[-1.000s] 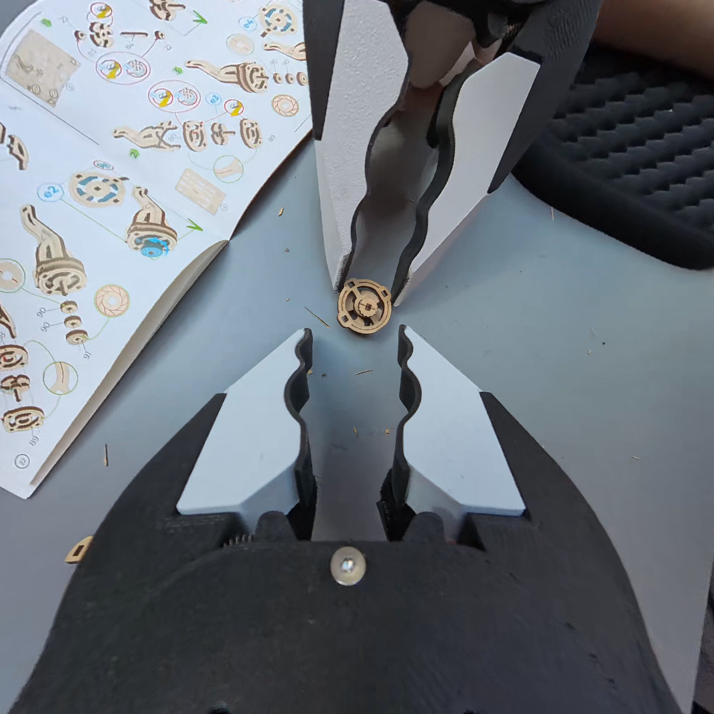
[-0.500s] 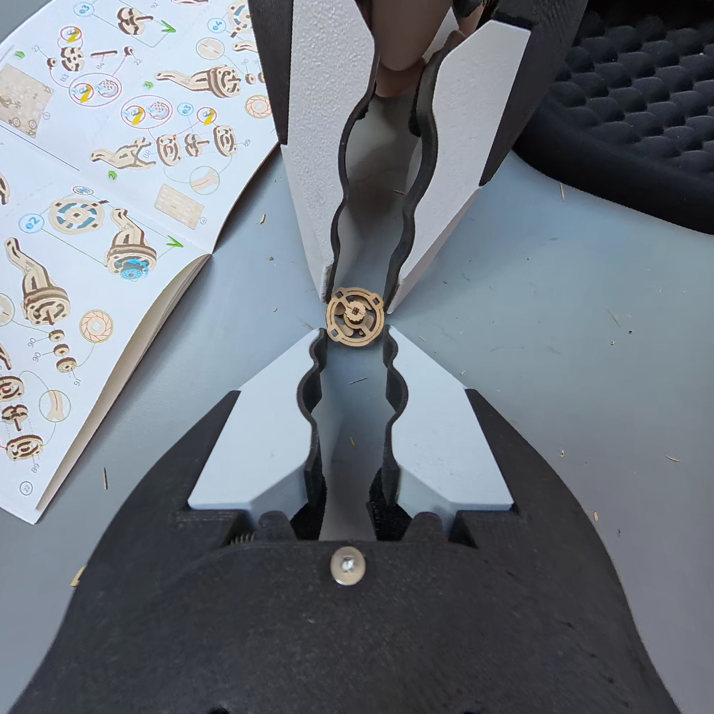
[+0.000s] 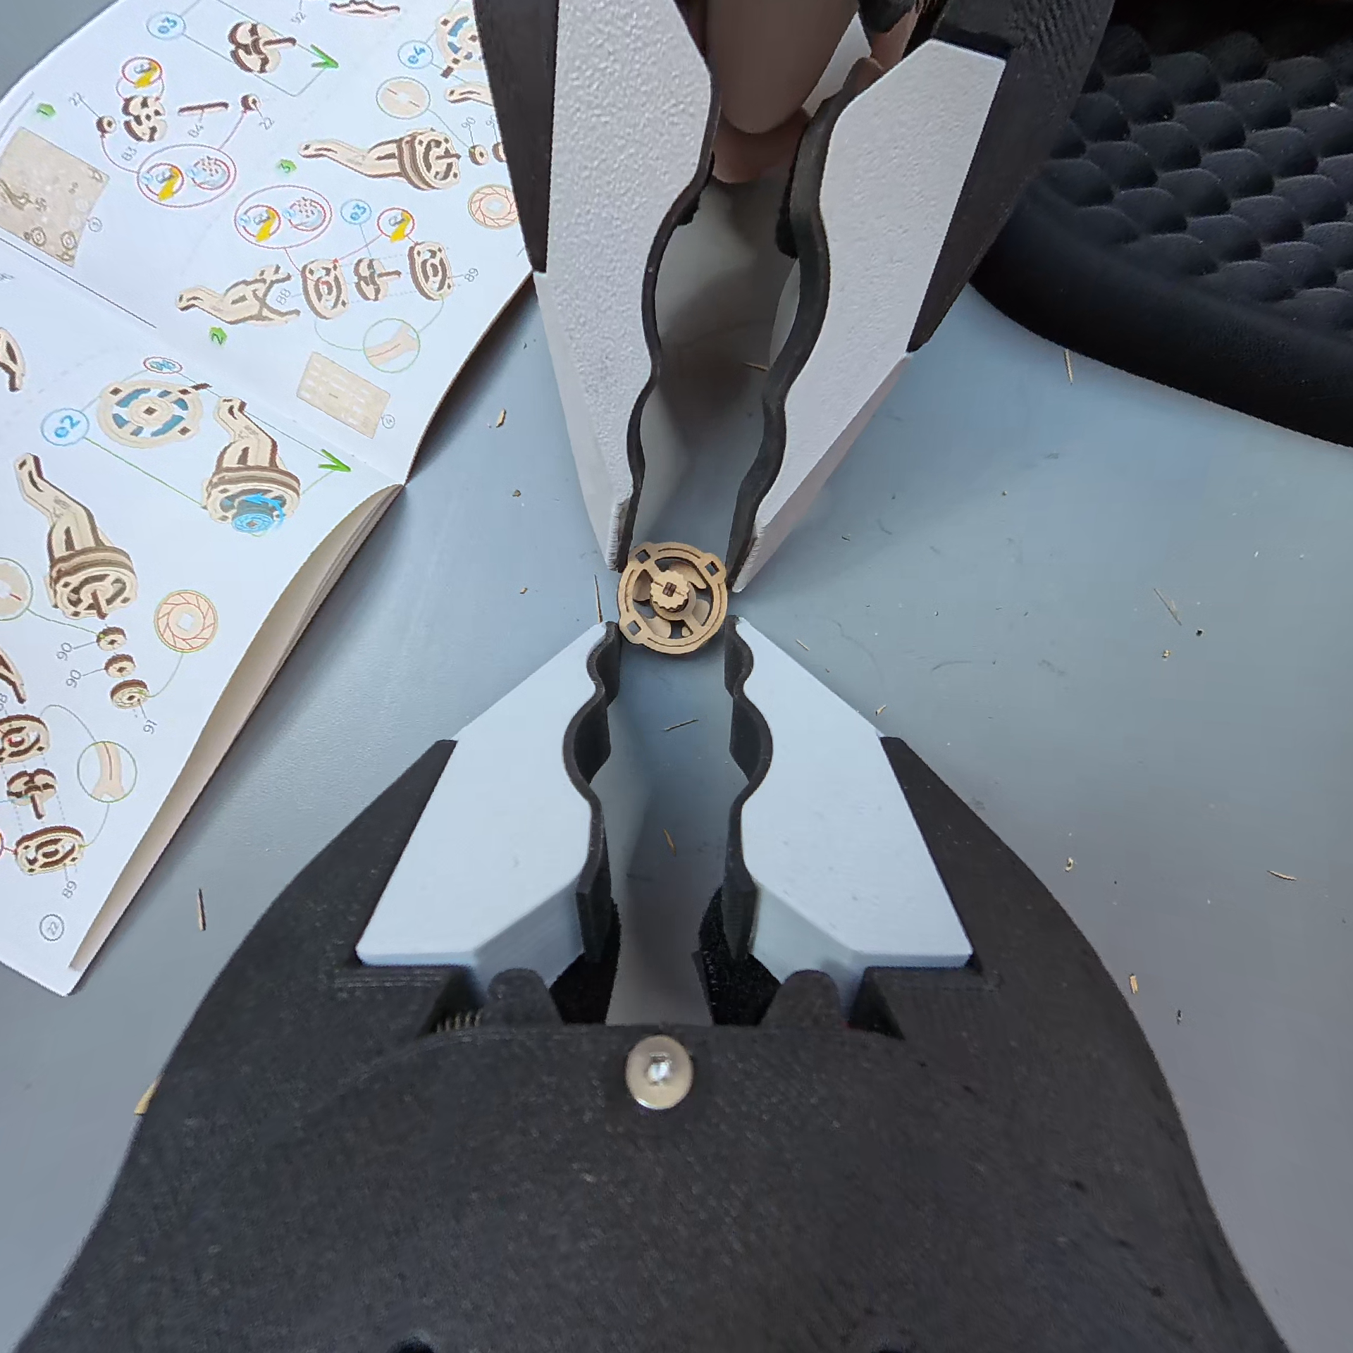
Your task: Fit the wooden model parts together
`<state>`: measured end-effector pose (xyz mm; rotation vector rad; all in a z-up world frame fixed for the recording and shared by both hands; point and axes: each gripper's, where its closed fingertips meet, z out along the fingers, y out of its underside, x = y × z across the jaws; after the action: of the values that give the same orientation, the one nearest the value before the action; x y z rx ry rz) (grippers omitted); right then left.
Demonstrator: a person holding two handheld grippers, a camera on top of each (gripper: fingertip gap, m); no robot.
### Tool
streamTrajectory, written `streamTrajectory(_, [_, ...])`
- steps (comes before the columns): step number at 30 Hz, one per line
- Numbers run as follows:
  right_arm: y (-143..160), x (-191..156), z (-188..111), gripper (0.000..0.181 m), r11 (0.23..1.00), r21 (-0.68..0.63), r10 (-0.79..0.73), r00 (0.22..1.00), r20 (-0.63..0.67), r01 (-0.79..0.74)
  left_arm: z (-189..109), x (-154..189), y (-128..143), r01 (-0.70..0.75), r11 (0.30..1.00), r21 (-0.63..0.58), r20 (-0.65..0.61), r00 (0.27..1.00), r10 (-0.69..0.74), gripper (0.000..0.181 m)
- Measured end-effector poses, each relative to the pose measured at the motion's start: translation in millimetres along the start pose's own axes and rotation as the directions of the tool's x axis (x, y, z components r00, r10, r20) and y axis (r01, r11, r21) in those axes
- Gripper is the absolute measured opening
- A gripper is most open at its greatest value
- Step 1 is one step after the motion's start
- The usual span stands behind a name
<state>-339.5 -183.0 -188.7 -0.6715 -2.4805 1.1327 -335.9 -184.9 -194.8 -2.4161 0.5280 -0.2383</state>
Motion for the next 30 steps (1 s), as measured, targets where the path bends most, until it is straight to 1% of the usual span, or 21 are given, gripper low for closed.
streamTrajectory(10, [0.6, 1.2, 0.1, 0.025, 1.0, -0.006, 0.006, 1.0, -0.006, -0.007, 0.3, -1.4, -0.9, 0.013, 1.0, 0.008, -0.003, 1.0, -0.013, 0.027])
streamTrajectory(18, [5.5, 0.9, 2.4, 0.025, 0.998, -0.031, 0.047, 0.999, 0.011, -0.046, 1.3, -1.5, -2.3, 0.023, 1.0, 0.016, -0.007, 1.0, -0.023, 0.026])
streamTrajectory(25, [4.4, 1.3, 1.8, 0.025, 0.999, -0.027, 0.02, 1.0, -0.002, -0.02, 0.8, -1.5, -2.0, 0.036, 0.999, 0.022, -0.021, 0.999, -0.035, 0.026])
streamTrajectory(30, [4.2, 2.4, 2.3, 0.028, 1.0, -0.026, 0.011, 1.0, -0.012, -0.011, -2.0, 0.2, -1.9, 0.088, 0.996, 0.031, -0.07, 0.994, -0.086, 0.026])
